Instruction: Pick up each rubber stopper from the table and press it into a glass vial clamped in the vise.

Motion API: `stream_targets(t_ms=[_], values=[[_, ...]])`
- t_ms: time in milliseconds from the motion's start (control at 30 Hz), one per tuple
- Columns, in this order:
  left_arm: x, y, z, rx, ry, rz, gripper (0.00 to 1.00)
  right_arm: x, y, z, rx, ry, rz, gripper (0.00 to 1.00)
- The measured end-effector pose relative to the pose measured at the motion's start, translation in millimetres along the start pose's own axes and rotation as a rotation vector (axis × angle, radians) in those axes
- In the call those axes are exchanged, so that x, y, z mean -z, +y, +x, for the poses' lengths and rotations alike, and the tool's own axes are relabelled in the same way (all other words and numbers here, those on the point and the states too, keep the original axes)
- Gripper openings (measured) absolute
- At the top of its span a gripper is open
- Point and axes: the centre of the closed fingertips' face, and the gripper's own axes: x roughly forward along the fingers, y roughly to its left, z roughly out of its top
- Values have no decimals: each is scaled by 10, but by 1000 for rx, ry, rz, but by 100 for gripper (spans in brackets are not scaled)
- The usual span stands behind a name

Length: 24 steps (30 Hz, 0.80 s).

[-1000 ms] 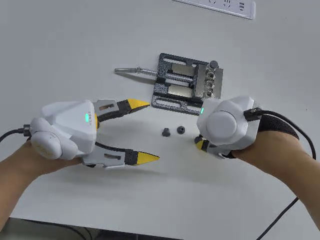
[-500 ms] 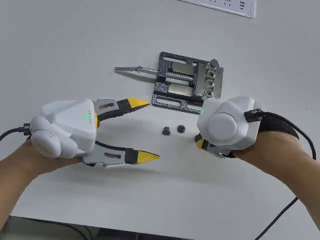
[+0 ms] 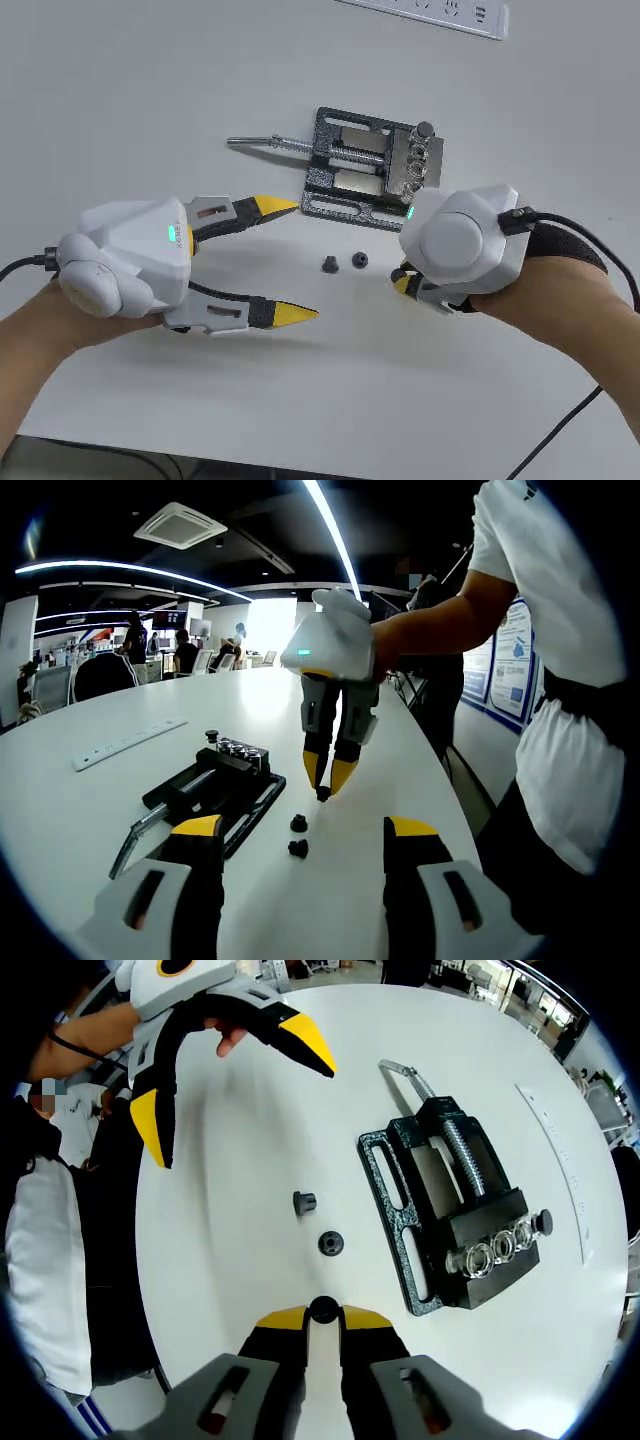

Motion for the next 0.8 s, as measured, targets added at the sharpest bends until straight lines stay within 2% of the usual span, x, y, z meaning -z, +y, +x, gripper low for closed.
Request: stream_targets(t_ms=[567, 800], values=[[-143, 98, 18, -3, -7, 29, 62, -112, -217, -404, 15, -44, 51, 11], [-197, 185, 39, -6, -12, 43, 63, -169, -349, -554, 22, -57, 54, 11]])
